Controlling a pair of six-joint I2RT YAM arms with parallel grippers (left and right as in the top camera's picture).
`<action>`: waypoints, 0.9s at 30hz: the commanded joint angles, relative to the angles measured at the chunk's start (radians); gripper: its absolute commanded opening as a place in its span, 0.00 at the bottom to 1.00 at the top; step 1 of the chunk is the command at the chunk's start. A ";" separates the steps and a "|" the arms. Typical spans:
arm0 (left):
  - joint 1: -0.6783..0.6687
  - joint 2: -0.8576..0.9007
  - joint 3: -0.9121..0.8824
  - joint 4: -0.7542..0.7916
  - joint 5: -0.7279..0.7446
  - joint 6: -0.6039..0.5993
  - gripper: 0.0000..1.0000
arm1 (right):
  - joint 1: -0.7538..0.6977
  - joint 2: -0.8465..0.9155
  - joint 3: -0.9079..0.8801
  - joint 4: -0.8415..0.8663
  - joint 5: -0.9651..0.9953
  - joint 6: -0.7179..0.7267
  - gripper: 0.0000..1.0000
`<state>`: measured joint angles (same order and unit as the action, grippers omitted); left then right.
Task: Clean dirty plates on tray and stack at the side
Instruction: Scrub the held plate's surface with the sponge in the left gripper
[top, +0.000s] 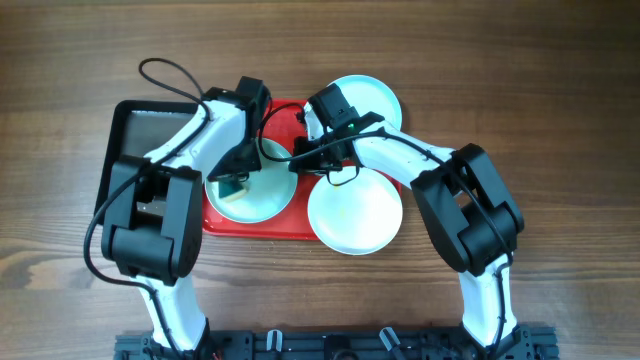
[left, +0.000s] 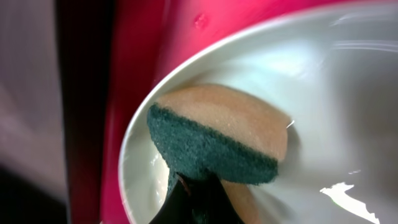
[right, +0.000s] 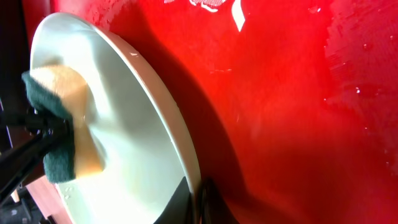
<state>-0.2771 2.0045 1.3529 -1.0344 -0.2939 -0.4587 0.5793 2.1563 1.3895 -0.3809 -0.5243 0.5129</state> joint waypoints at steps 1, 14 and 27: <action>0.052 0.031 -0.018 -0.097 0.193 0.032 0.04 | -0.008 0.030 -0.010 -0.005 -0.008 -0.001 0.04; 0.054 0.031 -0.018 0.073 0.691 0.354 0.04 | -0.008 0.030 -0.010 -0.008 -0.008 -0.001 0.04; 0.056 0.031 -0.018 0.260 0.404 0.154 0.04 | -0.008 0.030 -0.010 -0.006 -0.004 -0.001 0.04</action>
<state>-0.2184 2.0106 1.3449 -0.8009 0.3168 -0.2008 0.5659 2.1563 1.3895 -0.3794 -0.5159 0.5076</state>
